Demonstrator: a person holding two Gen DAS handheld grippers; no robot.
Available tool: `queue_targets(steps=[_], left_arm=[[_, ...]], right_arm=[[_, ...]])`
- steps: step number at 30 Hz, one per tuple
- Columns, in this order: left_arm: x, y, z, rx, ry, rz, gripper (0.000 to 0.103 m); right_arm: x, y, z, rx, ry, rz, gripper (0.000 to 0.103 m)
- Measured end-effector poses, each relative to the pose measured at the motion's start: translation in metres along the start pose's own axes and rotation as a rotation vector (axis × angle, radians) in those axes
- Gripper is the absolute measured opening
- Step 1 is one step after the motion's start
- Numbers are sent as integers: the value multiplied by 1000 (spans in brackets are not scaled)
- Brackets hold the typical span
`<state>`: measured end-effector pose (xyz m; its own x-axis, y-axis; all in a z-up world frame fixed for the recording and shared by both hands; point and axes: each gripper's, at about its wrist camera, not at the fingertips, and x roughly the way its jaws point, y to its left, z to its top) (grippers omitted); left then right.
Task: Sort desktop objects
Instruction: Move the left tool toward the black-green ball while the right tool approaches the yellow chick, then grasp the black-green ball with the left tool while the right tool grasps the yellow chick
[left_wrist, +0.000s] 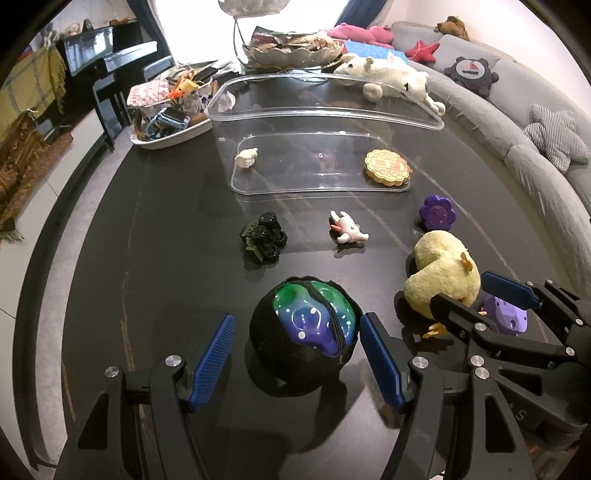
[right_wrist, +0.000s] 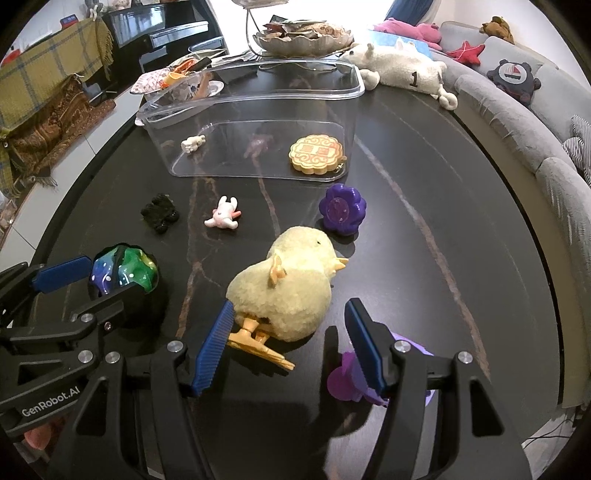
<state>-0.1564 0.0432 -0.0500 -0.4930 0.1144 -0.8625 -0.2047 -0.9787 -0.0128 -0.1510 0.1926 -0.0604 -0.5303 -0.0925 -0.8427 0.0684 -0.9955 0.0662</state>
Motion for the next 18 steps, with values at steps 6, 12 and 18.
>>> queue_targets(steps=[6, 12, 18], left_arm=[[5, 3, 3, -17, 3, -16, 67], [10, 5, 4, -27, 9, -42, 67], [15, 6, 8, -31, 18, -68, 67]], right_arm=[[6, -3, 3, 17, 4, 23, 60], [11, -5, 6, 27, 5, 38, 60], [19, -10, 10, 56, 9, 61, 60]])
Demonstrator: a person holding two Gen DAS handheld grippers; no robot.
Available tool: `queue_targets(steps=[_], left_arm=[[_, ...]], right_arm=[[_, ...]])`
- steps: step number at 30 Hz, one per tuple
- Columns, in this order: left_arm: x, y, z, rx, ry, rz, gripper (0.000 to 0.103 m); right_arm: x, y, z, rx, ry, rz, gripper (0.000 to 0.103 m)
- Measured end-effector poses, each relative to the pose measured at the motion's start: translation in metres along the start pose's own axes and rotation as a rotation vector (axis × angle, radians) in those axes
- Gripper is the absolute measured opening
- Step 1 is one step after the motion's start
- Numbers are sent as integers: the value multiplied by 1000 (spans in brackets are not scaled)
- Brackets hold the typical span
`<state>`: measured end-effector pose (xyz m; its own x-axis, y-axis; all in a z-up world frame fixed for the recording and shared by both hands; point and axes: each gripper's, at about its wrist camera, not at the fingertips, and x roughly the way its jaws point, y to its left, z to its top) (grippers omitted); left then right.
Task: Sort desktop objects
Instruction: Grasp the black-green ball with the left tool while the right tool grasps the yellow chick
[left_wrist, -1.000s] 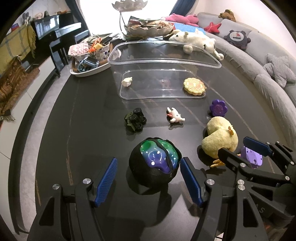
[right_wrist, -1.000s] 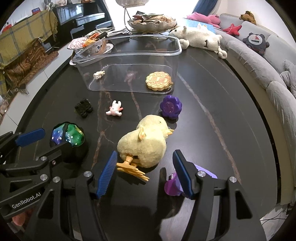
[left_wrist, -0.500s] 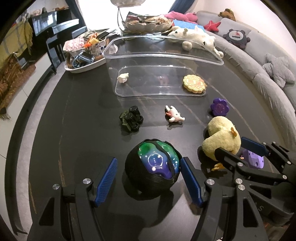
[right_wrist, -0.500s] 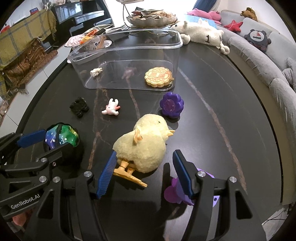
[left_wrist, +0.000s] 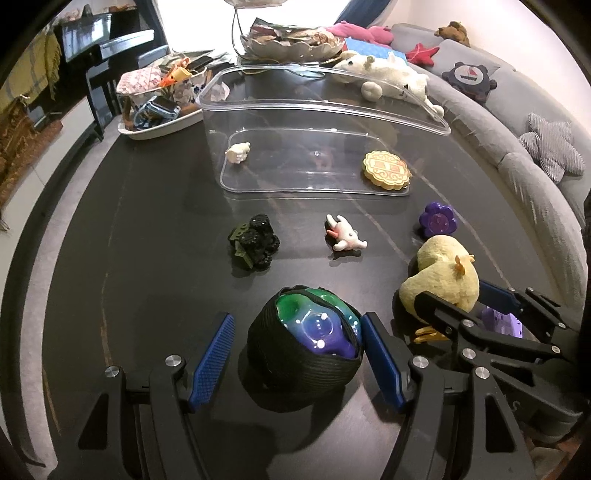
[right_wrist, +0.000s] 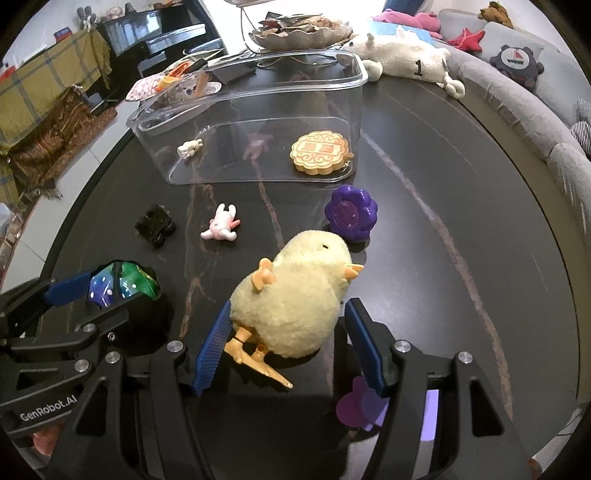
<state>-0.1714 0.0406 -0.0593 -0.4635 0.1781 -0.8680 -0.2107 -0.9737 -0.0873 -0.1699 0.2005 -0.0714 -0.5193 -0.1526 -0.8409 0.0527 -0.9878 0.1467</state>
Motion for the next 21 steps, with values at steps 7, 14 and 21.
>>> queue_targets(steps=[7, 14, 21], left_arm=[[11, 5, 0, -41, 22, -60, 66], [16, 1, -2, -32, 32, -17, 57], [2, -3, -1, -2, -17, 26, 57]], right_arm=[[7, -3, 2, 18, 9, 28, 52], [8, 2, 1, 4, -5, -1, 51], [1, 3, 1, 10, -14, 6, 51]])
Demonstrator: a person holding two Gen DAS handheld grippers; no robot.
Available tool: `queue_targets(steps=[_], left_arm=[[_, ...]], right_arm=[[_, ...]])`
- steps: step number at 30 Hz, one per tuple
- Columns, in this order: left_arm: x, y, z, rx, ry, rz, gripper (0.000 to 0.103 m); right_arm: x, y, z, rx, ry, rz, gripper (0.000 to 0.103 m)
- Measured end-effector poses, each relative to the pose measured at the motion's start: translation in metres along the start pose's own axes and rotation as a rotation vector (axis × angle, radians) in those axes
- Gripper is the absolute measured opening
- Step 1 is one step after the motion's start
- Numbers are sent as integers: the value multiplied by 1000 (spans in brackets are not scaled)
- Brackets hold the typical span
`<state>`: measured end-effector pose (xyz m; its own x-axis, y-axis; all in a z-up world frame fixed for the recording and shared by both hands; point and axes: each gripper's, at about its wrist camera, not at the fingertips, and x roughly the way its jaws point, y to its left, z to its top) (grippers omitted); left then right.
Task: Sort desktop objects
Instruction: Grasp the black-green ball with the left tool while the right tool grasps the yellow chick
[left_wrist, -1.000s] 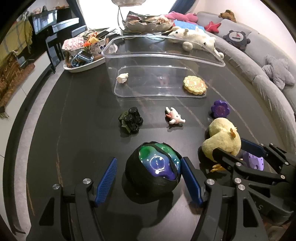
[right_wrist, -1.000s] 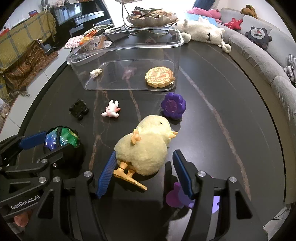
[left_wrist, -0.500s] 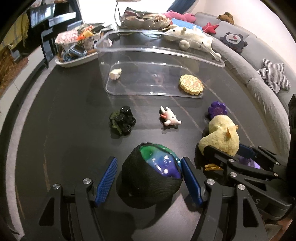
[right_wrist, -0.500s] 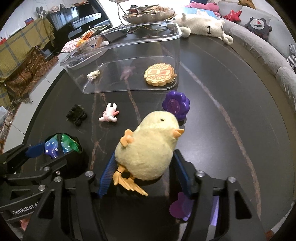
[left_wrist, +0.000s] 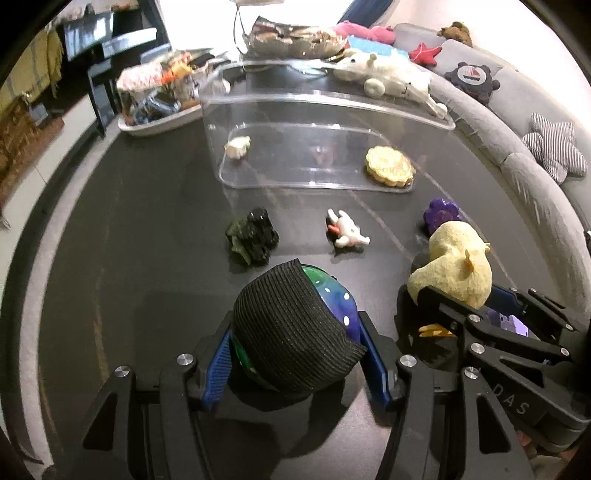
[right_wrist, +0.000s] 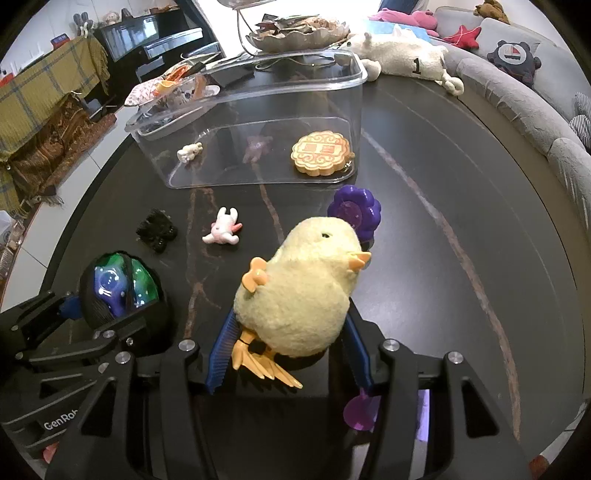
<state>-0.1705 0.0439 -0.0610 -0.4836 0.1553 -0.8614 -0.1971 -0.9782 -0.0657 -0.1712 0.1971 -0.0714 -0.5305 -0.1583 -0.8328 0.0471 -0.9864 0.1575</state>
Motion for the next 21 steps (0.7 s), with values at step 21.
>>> queue_targets(steps=[21], left_arm=[[-51, 1, -10, 6, -65, 27, 57]], right_arm=[[-53, 20, -9, -40, -81, -26, 51]])
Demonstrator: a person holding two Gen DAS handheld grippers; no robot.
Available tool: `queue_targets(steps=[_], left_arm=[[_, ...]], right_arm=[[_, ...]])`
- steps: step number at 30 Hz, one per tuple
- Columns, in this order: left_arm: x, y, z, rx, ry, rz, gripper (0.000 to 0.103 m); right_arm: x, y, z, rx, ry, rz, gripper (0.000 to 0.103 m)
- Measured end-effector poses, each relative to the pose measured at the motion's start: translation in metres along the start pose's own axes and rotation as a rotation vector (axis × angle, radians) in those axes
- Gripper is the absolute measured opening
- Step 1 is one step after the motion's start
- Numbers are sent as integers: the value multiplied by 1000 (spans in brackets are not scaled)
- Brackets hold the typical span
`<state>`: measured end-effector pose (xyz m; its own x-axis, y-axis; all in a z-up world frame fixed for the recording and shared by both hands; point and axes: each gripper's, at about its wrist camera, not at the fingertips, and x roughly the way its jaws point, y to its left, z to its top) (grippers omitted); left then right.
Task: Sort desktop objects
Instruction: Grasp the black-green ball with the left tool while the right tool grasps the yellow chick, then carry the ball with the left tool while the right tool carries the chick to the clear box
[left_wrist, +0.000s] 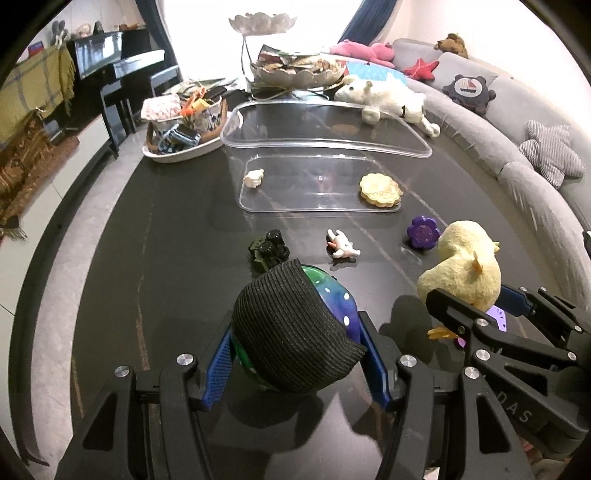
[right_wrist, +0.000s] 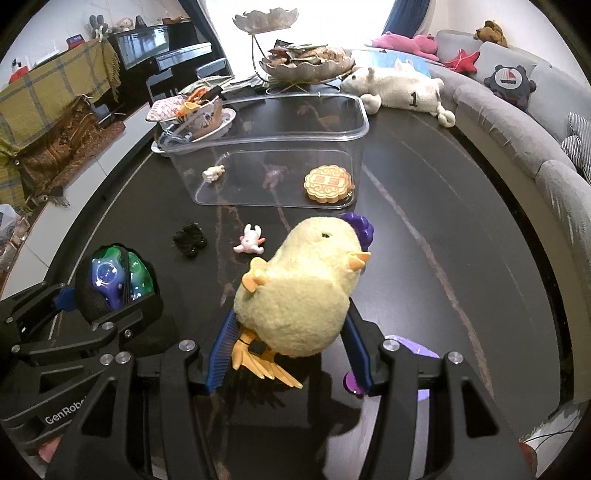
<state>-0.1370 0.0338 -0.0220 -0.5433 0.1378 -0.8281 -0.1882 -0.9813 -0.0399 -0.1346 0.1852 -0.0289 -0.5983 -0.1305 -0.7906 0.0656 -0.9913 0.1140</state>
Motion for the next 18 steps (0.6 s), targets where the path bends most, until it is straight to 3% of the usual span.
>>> queue_targets(steps=[6, 18], left_arm=[[-17, 0, -6, -3, -2, 2, 57], [-62, -5, 1, 9, -98, 23, 57]], right_arm=[[-17, 6, -4, -3, -20, 0, 51], [-58, 13, 5, -11, -111, -3, 51]])
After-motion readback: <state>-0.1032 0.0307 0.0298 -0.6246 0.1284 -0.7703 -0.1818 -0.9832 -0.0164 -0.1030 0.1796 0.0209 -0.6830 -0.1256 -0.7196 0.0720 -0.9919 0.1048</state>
